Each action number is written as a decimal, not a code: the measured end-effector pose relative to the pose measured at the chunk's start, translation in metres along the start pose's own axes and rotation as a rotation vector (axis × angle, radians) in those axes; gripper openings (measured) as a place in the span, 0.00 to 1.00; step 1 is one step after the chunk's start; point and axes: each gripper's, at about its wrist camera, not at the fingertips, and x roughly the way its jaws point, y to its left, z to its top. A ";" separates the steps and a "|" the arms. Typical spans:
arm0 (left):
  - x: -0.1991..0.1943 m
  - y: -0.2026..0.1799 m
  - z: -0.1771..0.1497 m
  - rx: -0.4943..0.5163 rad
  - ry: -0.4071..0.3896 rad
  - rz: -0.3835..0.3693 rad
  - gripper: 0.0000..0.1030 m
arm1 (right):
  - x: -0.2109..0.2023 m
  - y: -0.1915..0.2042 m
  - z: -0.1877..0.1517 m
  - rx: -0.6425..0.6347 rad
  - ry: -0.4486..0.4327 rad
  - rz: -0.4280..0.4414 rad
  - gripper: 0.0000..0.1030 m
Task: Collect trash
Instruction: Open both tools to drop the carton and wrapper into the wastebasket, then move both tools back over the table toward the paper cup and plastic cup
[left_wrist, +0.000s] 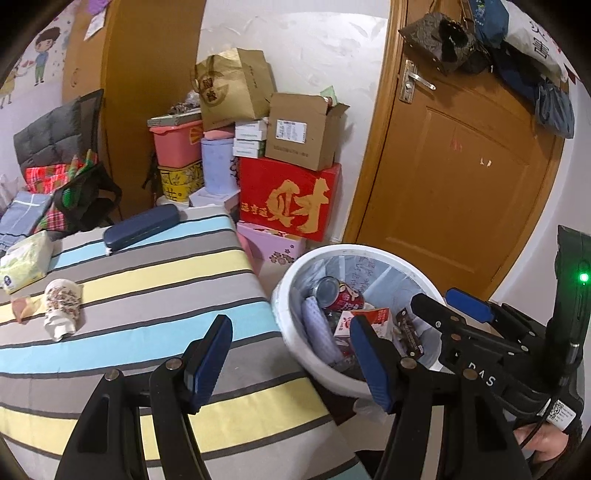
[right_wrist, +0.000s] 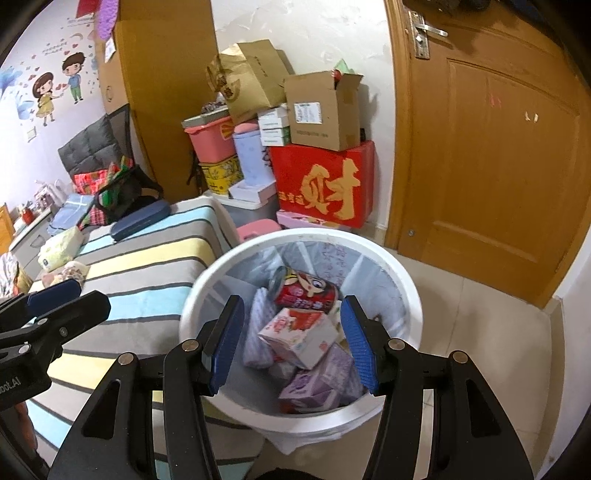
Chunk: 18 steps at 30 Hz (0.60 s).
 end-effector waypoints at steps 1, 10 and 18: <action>-0.004 0.003 -0.001 -0.001 -0.003 0.009 0.64 | -0.001 0.003 0.000 -0.003 -0.002 0.005 0.54; -0.035 0.035 -0.014 -0.041 -0.036 0.073 0.64 | -0.006 0.033 -0.002 -0.046 -0.019 0.055 0.54; -0.062 0.077 -0.027 -0.093 -0.055 0.130 0.64 | -0.007 0.068 -0.005 -0.087 -0.020 0.100 0.54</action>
